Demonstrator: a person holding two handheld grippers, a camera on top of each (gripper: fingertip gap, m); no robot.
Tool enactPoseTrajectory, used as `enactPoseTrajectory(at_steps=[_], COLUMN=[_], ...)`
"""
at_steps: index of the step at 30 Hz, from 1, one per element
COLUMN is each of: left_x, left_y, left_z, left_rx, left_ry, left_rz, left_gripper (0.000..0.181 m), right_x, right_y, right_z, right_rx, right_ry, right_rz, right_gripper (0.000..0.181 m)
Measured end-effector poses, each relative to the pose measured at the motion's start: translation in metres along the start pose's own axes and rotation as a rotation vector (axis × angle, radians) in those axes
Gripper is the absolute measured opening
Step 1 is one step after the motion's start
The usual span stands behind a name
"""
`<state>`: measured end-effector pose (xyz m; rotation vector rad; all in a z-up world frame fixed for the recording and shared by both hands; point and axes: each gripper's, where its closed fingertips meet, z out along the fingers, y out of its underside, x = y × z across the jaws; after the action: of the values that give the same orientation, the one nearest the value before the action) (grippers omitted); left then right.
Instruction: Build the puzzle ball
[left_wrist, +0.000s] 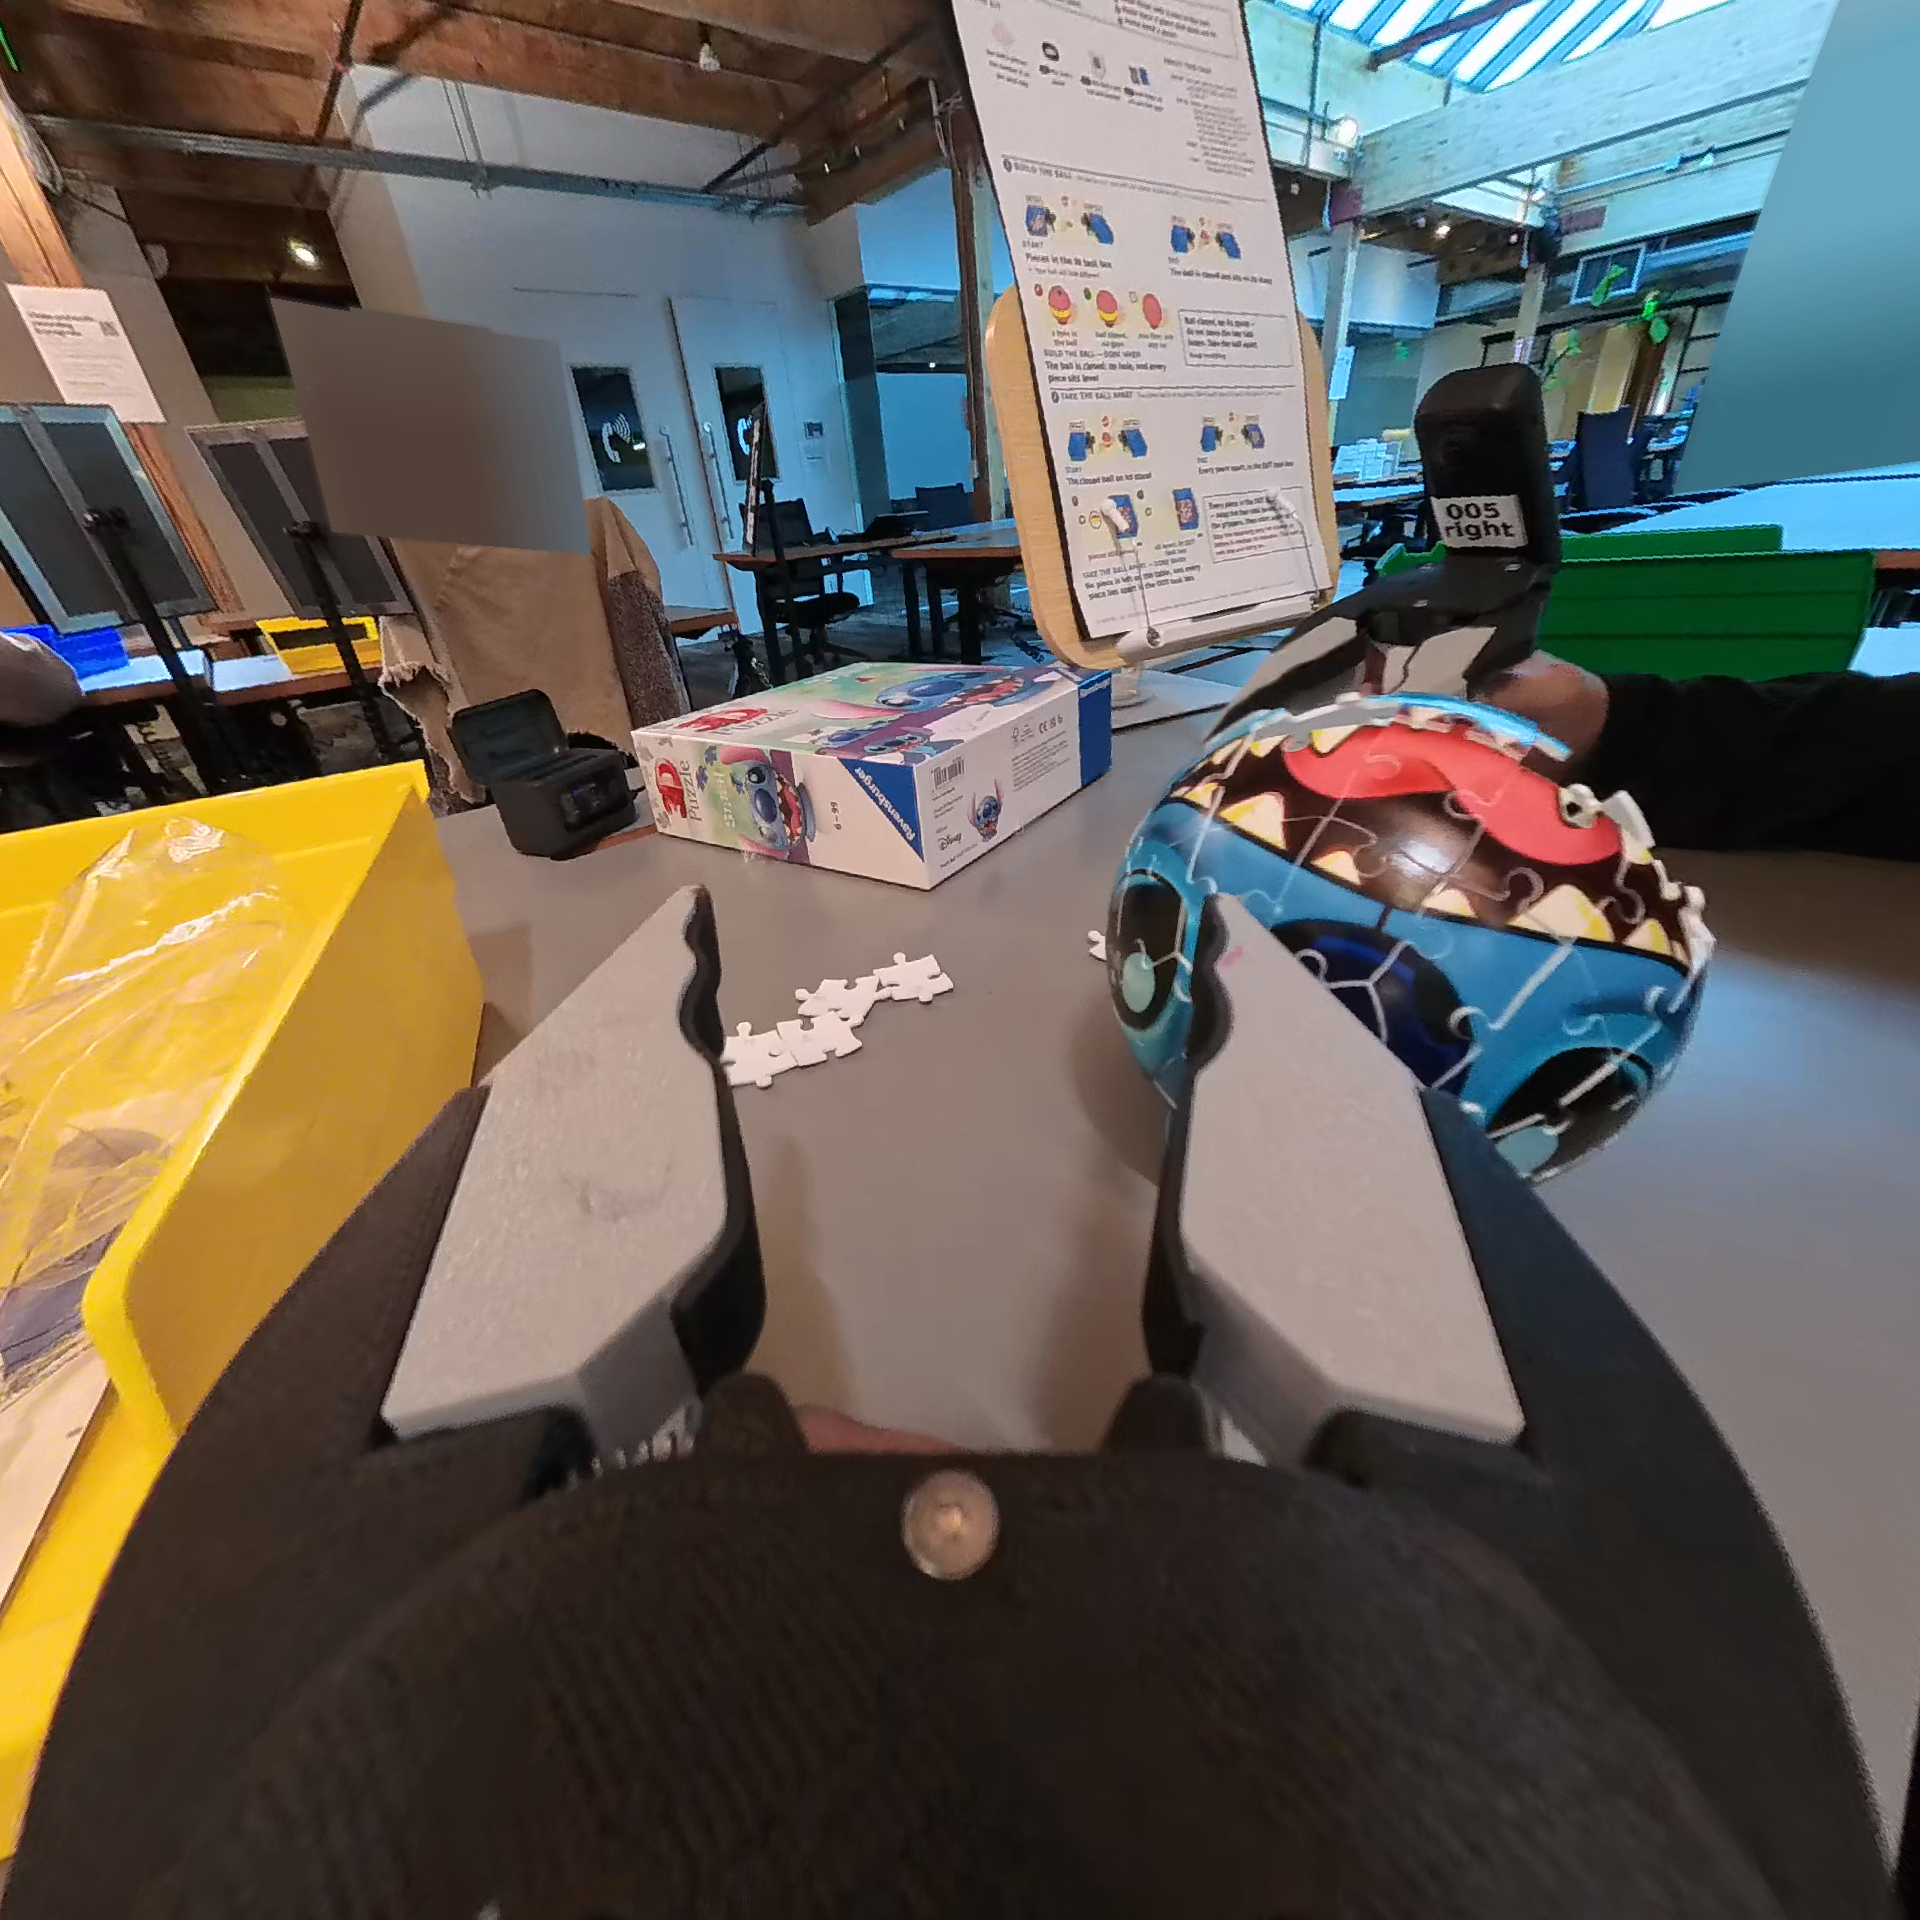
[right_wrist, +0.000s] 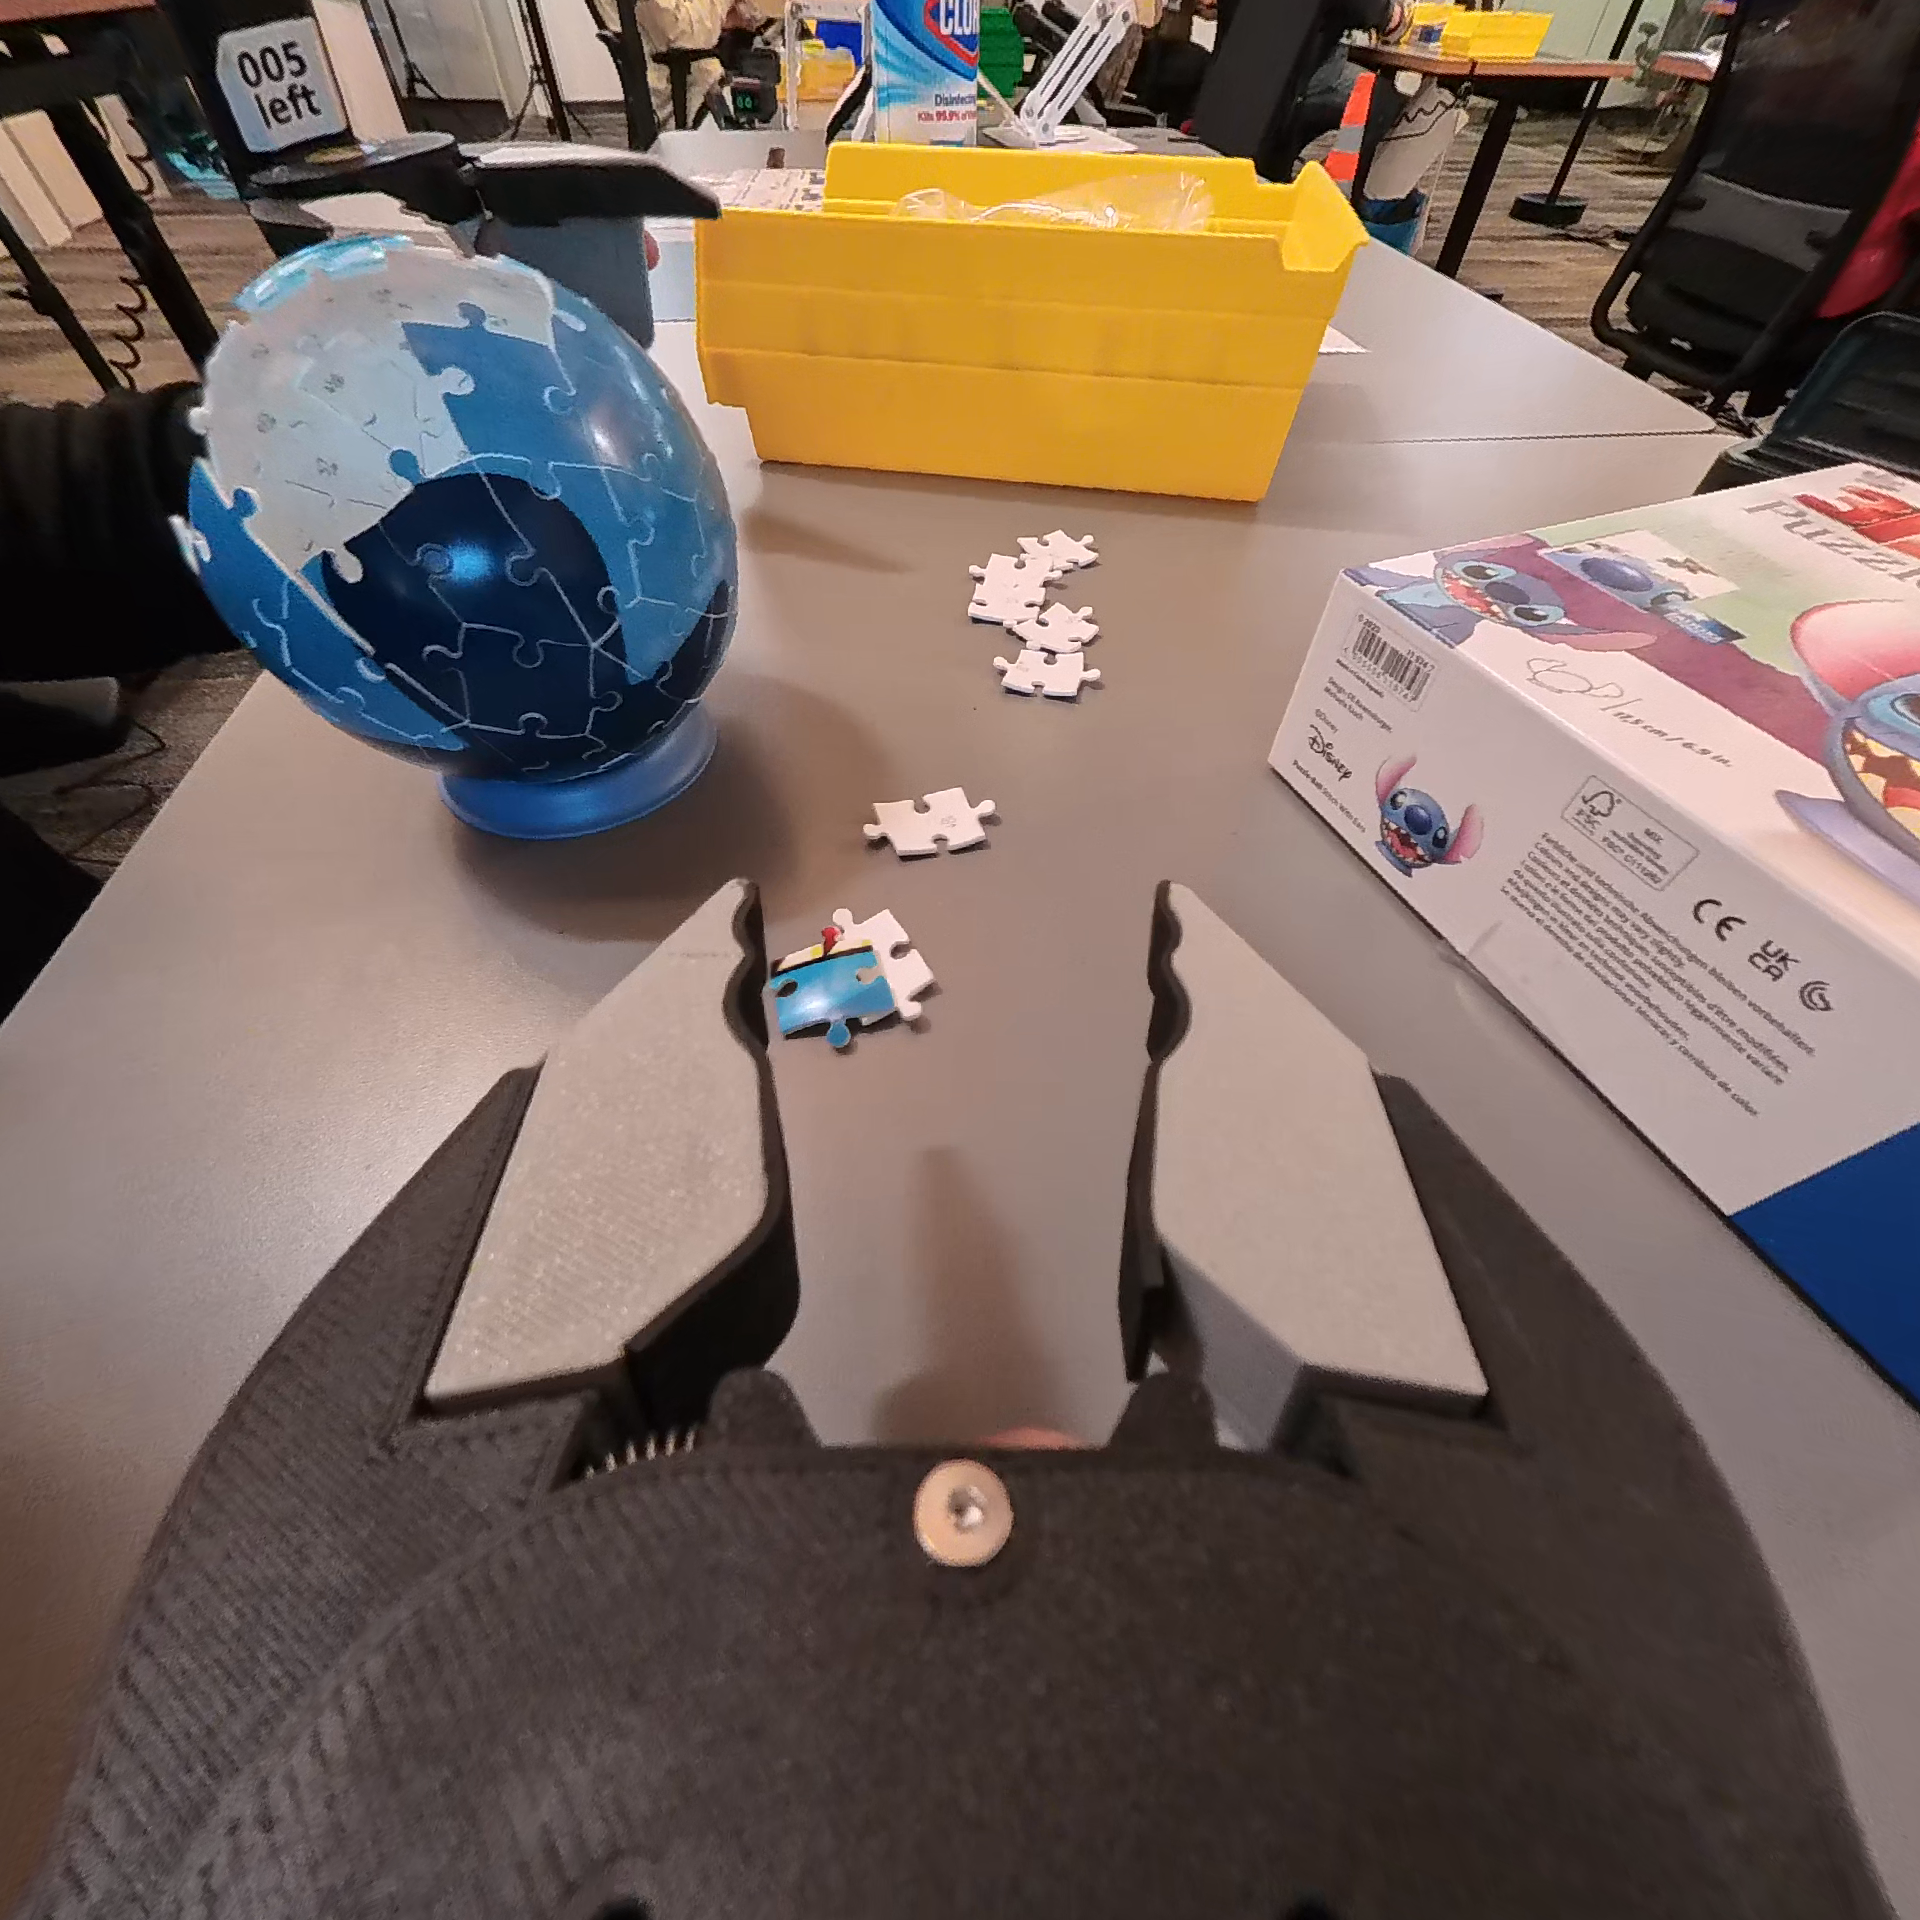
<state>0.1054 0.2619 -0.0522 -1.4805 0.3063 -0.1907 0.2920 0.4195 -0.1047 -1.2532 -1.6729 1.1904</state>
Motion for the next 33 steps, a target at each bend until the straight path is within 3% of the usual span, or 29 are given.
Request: enactPoseTrajectory(at_steps=[7, 14, 28, 33], left_x=[0.003, 0.003, 0.005, 0.004], left_y=[-0.002, -0.001, 0.001, 0.0], left_z=[-0.002, -0.001, 0.001, 0.001], left_rx=[0.016, 0.01, -0.006, -0.003], left_ry=[0.003, 0.011, 0.026, 0.02], left_rz=[0.019, 0.01, 0.004, 0.007], left_gripper=[0.086, 0.084, 0.082, 0.08], right_x=[-0.018, -0.023, -0.031, -0.032], right_y=[0.034, 0.057, 0.057, 0.056], right_z=[0.005, 0.018, 0.029, 0.032], right_rx=[-0.24, -0.391, -0.407, -0.404], right_ry=[-0.026, -0.032, -0.062, -0.045], right_rz=[-0.078, -0.128, -0.196, -0.228], right_gripper=[0.043, 0.031, 0.002, 0.002])
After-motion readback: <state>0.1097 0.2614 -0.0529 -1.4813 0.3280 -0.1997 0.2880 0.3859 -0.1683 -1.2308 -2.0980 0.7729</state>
